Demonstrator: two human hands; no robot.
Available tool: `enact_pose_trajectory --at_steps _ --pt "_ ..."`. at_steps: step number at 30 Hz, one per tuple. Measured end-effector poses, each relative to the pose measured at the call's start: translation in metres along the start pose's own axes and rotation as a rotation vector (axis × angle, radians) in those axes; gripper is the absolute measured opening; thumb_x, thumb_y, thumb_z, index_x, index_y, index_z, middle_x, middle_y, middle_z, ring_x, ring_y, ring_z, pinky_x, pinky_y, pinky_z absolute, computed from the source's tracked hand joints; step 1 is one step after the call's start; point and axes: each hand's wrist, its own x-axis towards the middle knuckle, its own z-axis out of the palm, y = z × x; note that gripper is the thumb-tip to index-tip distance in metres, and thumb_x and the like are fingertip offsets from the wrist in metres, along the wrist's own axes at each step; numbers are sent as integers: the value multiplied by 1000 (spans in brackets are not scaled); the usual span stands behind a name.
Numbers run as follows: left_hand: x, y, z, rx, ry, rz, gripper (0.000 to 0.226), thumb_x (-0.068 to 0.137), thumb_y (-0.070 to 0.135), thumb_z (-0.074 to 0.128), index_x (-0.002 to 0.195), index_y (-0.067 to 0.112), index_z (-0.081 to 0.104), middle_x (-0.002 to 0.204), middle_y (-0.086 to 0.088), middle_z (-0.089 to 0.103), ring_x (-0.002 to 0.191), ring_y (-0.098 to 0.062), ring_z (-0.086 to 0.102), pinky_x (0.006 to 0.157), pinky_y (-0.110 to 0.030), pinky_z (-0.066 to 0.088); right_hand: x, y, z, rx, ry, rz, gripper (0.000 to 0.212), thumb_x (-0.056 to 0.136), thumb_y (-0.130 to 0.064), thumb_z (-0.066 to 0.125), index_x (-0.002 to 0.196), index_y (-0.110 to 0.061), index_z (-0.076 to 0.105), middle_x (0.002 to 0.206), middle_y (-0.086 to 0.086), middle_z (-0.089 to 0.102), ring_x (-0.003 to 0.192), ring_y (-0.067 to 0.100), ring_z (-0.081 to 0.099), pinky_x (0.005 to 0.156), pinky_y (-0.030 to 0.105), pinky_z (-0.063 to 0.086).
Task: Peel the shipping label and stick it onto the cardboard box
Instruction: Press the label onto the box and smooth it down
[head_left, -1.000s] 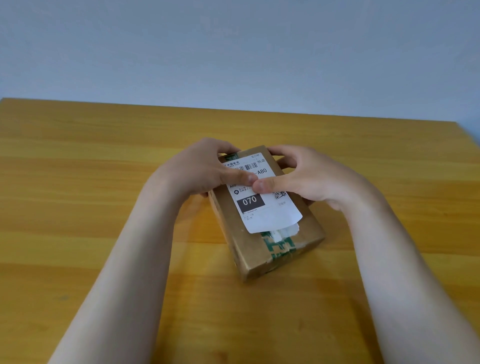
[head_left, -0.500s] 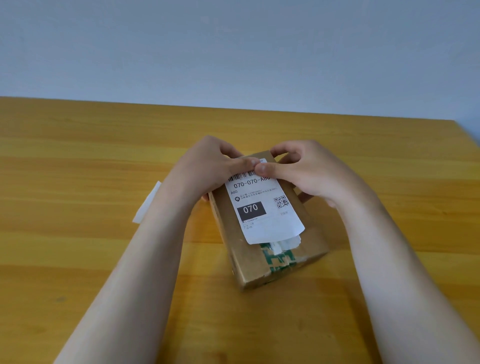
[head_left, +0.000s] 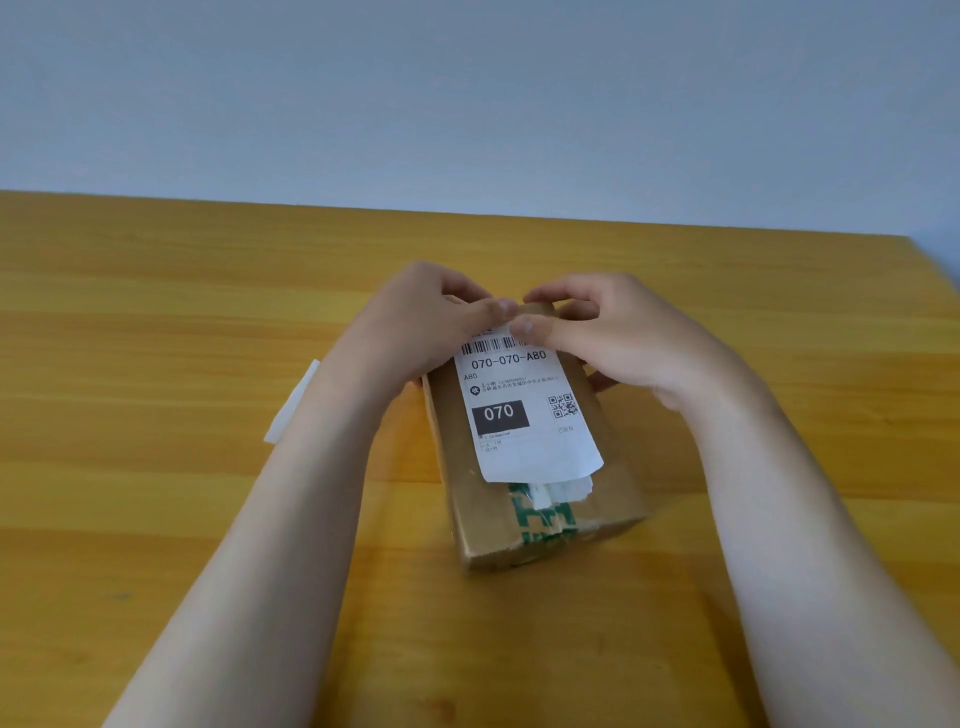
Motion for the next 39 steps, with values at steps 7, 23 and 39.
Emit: enact_pose_trajectory --at_steps 7,23,39 --pt "-16 9 -15 105 -217 40 70 71 50 90 135 36 64 120 8 70 97 -16 74 90 -51 62 -12 -2 -14 -168 -225 -71 114 61 -54 96 158 -50 36 149 -19 51 126 10 59 110 39 48" --pt "-11 10 8 296 -140 23 52 80 59 79 116 26 62 94 4 74 83 -18 72 68 -41 61 0 13 -15 -49 -263 -97 105 46 -59 98 142 -54 55 149 -21 53 117 8 65 84 31 58" --pt "-6 5 8 98 55 89 37 97 43 68 132 31 65 126 4 68 108 -15 67 85 -36 57 13 23 -12 151 12 -52 38 92 -35 80 127 -24 73 109 -4 80 74 12 78 55 30 60"
